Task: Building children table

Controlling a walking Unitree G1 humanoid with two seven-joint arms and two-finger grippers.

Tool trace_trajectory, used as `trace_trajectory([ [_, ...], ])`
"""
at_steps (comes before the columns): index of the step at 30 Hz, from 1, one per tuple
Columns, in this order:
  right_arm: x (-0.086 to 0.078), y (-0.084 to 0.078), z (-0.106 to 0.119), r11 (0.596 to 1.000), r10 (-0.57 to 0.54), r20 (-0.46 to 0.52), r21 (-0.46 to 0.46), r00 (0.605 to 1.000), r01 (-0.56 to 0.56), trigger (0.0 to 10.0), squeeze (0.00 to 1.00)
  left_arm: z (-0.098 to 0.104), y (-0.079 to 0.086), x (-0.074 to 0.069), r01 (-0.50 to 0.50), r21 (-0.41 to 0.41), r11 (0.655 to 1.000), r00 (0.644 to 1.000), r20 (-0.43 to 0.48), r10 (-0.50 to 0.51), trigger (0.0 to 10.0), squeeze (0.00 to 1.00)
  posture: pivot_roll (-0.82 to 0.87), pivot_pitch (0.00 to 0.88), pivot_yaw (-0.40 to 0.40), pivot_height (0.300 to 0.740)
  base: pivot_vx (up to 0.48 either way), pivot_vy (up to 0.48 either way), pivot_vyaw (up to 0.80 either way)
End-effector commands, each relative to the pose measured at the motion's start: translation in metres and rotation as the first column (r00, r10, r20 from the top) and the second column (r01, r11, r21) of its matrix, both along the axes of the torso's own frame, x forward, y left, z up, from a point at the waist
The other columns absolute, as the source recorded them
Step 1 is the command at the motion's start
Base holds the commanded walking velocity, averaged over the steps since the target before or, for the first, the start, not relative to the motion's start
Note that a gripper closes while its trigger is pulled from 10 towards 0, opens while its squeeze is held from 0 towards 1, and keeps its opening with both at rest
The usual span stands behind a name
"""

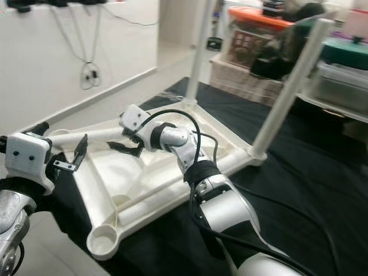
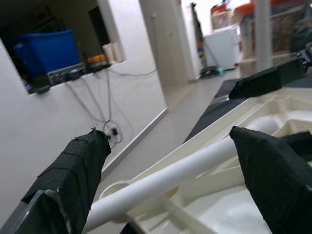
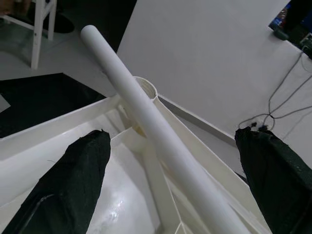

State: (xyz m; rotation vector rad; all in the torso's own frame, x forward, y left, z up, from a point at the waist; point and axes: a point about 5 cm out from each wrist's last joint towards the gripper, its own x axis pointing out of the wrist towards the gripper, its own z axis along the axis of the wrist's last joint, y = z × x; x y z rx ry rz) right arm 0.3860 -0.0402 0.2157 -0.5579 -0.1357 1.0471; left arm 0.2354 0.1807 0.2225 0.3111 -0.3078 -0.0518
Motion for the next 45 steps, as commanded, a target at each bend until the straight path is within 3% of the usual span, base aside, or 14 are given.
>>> trace_trajectory([
  [1, 0.004, -0.013, 0.003, 1.0, -0.012, -0.021, 0.003, 1.0, 0.012, 10.0, 0.0, -0.001, -0.006, -0.003, 0.029, 0.008, 1.0, 1.0, 0.0, -0.029, 10.0, 0.0, 0.16, 0.0, -0.136, 0.74, 0.0, 0.0, 0.8],
  [6, 0.004, -0.039, 0.004, 0.995, 0.05, -0.063, -0.082, 0.997, -0.055, 10.0, 0.0, -0.016, -0.019, -0.009, 0.137, 0.048, 0.989, 0.988, -0.083, -0.133, 10.0, 0.0, 0.15, 0.0, -0.132, 0.74, 0.0, 0.0, 0.32],
  [12, 0.0, -0.054, 0.003, 0.98, 0.125, -0.122, -0.138, 0.985, -0.141, 10.0, 0.0, -0.028, -0.028, -0.014, 0.191, 0.088, 0.978, 0.975, -0.134, -0.179, 10.0, 0.0, 0.14, 0.0, -0.129, 0.74, 0.0, 0.0, 0.0],
  [14, -0.002, -0.061, 0.003, 0.971, 0.156, -0.154, -0.159, 0.976, -0.181, 10.0, 0.0, -0.03, -0.03, -0.015, 0.202, 0.09, 0.975, 0.971, -0.145, -0.188, 10.0, 0.0, 0.14, 0.0, -0.13, 0.74, 0.0, 0.0, 0.0],
  [16, -0.006, -0.079, 0.003, 0.939, 0.206, -0.23, -0.227, 0.951, -0.259, 10.0, 0.0, -0.033, -0.031, -0.016, 0.208, 0.087, 0.974, 0.969, -0.155, -0.193, 10.0, 0.0, 0.14, 0.0, -0.131, 0.74, 0.0, 0.0, 0.0],
  [20, -0.007, -0.088, 0.003, 0.924, 0.205, -0.257, -0.266, 0.944, -0.273, 10.0, 0.0, -0.033, -0.031, -0.016, 0.208, 0.087, 0.974, 0.969, -0.157, -0.193, 10.0, 0.0, 0.13, 0.0, -0.136, 0.74, 0.0, 0.0, 0.0],
  [22, -0.006, -0.123, 0.005, 0.893, 0.097, -0.304, -0.394, 0.948, -0.218, 10.0, 0.0, -0.035, -0.034, -0.02, 0.23, 0.075, 0.97, 0.961, -0.171, -0.215, 10.0, 0.0, 0.13, 0.0, -0.145, 0.74, 0.0, 0.0, 0.0],
  [25, -0.006, -0.136, 0.003, 0.882, 0.035, -0.314, -0.437, 0.949, -0.177, 10.0, 0.0, -0.038, -0.037, -0.023, 0.258, 0.072, 0.964, 0.952, -0.191, -0.24, 10.0, 0.0, 0.12, 0.0, -0.146, 0.74, 0.0, 0.0, 0.0],
  [28, -0.007, -0.142, 0.0, 0.872, 0.011, -0.322, -0.459, 0.947, -0.167, 10.0, 0.0, -0.04, -0.038, -0.024, 0.267, 0.072, 0.961, 0.948, -0.198, -0.248, 10.0, 0.0, 0.12, 0.0, -0.147, 0.74, 0.0, 0.0, 0.0],
  [30, -0.01, -0.153, -0.008, 0.842, -0.018, -0.35, -0.51, 0.937, -0.175, 10.0, 0.0, -0.041, -0.039, -0.025, 0.272, 0.073, 0.96, 0.946, -0.204, -0.253, 10.0, 0.0, 0.12, 0.0, -0.15, 0.74, 0.0, 0.0, 0.0],
  [35, -0.013, -0.159, -0.011, 0.822, -0.019, -0.376, -0.534, 0.926, -0.2, 10.0, 0.0, -0.041, -0.038, -0.025, 0.27, 0.073, 0.96, 0.946, -0.204, -0.251, 10.0, 0.0, 0.12, 0.0, -0.152, 0.74, 0.0, 0.0, 0.0],
  [37, -0.021, -0.172, -0.016, 0.768, -0.018, -0.45, -0.578, 0.893, -0.276, 10.0, 0.0, -0.042, -0.038, -0.025, 0.266, 0.074, 0.961, 0.948, -0.203, -0.247, 10.0, 0.0, 0.11, 0.0, -0.157, 0.74, 0.0, 0.0, 0.0],
  [41, -0.026, -0.177, -0.019, 0.732, -0.009, -0.492, -0.596, 0.871, -0.329, 10.0, 0.0, -0.042, -0.038, -0.025, 0.264, 0.074, 0.962, 0.948, -0.203, -0.245, 10.0, 0.0, 0.11, 0.0, -0.159, 0.74, 0.0, 0.0, 0.0],
  [45, -0.033, -0.183, -0.027, 0.669, -0.006, -0.549, -0.624, 0.836, -0.405, 10.0, 0.0, -0.043, -0.038, -0.024, 0.26, 0.072, 0.963, 0.95, -0.201, -0.241, 10.0, 0.0, 0.11, 0.0, -0.163, 0.74, 0.0, 0.0, 0.0],
])
